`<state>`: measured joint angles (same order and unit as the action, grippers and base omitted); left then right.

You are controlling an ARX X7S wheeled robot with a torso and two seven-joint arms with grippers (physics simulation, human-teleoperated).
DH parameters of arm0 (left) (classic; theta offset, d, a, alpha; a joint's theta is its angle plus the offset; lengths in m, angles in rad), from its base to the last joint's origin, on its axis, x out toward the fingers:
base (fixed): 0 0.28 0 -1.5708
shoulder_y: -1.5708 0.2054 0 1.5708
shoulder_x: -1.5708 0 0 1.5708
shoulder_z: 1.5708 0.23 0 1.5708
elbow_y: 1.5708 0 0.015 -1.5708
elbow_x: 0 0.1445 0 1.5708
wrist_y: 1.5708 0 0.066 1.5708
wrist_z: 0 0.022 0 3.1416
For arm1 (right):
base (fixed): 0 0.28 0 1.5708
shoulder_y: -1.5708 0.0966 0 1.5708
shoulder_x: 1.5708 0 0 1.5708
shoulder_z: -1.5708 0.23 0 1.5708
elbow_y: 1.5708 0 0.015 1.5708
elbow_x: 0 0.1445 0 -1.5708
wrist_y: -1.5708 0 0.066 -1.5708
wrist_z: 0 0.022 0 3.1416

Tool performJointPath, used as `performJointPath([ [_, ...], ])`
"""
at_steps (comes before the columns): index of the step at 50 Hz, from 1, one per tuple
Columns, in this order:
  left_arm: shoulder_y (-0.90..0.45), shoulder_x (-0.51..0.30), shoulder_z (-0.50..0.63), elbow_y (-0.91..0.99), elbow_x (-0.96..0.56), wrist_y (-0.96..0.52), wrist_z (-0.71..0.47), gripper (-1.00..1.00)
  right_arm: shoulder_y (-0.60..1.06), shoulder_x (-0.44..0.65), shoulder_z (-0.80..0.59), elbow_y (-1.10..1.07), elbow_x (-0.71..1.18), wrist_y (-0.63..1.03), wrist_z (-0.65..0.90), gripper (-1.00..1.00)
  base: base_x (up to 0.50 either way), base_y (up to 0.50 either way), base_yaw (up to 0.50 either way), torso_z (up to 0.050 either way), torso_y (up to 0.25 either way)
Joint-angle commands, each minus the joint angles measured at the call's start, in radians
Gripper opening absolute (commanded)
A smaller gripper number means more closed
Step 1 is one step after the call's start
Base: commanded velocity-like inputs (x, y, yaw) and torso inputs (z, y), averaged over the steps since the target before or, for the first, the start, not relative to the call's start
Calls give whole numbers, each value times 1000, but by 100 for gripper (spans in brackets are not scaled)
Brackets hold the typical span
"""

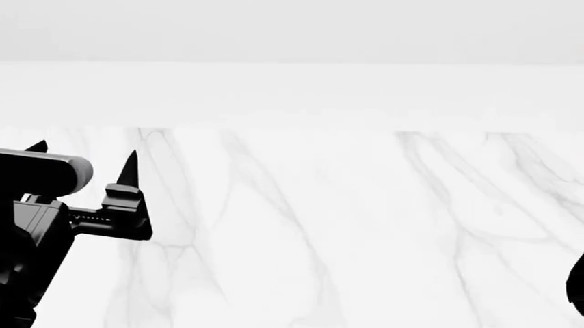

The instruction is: Pick up the book on the left and place it on top of the shelf.

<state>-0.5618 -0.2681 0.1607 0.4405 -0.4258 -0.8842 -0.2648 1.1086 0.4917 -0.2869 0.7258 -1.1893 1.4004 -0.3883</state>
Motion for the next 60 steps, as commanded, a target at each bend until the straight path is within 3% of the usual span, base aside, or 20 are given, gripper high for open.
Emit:
performJointPath([
  [1,5,16,-22,-8,14,24,20,100,9,-58,74,19,-23,-84,116,-100,0,0,0,0,0],
  [12,6,12,-21,-11,10,28,16,100,26,-79,131,77,41,-141,198,-100,0,0,0,0,1],
  [31,6,7,-16,-16,4,35,10,100,10,-93,157,70,66,-152,207,-100,0,0,1,0,1],
  [32,5,8,-15,-17,4,35,10,100,11,-94,157,71,66,-152,208,100,0,0,3,0,0],
  [53,4,5,0,-26,1,44,5,100,38,-117,154,100,84,-204,241,100,0,0,0,0,0],
  [60,4,7,10,-31,2,49,2,100,97,-200,110,147,122,-334,231,100,0,0,0,0,0],
])
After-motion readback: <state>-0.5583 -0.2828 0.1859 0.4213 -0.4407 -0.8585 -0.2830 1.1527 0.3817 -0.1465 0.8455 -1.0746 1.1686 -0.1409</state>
